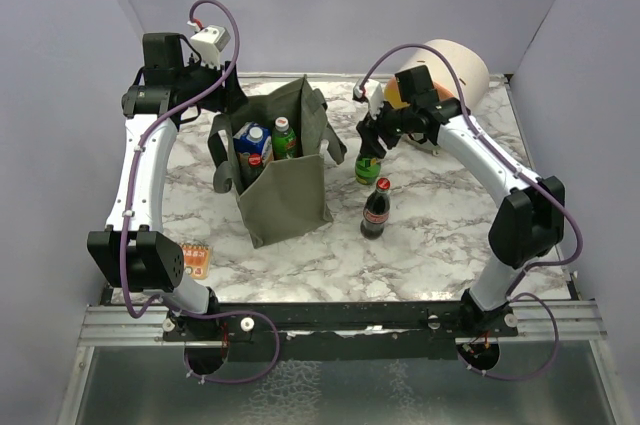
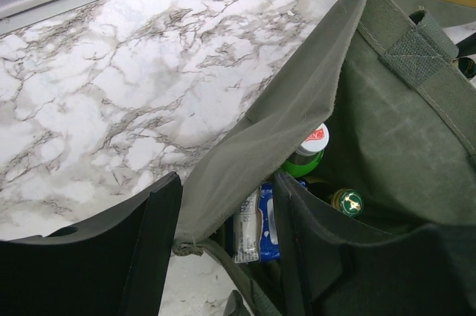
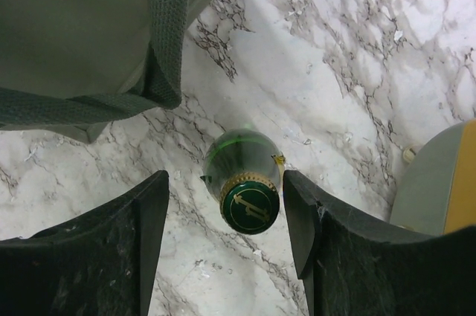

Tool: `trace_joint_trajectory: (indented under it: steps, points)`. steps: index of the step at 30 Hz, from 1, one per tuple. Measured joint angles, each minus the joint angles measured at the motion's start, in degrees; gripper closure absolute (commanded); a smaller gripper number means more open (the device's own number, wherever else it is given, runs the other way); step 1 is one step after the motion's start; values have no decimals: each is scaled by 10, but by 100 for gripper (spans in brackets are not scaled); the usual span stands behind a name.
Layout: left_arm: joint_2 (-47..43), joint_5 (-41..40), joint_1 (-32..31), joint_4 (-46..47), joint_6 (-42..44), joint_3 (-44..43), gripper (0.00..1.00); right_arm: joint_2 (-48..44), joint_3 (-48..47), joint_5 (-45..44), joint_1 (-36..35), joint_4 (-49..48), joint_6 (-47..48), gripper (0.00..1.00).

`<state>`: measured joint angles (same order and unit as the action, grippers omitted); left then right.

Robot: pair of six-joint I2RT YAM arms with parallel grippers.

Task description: Place the beverage into the canvas bag

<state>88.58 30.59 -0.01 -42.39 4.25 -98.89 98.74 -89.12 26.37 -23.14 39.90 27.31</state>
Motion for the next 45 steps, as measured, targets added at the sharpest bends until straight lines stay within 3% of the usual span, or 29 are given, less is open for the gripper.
trace_joint_trajectory:
  steps: [14, 19, 33, 40, 45]
  points:
    - [-27, -56, -1, -3, 25, 13, 33, 23, 8, 0, 0, -1, 2, 42]
    - [-70, -90, -1, -7, 32, 31, 33, 25, 8, 0, 0, -1, 3, 43]
    - [-102, -117, -1, -30, 12, 99, 73, 26, 8, 0, 1, -5, 6, 58]
    - [-99, -105, -1, -29, -4, 99, 91, 26, 8, 0, 3, -6, 14, 80]
    - [-98, -93, -1, -26, -11, 101, 95, 26, 8, 0, 3, -7, 15, 94]
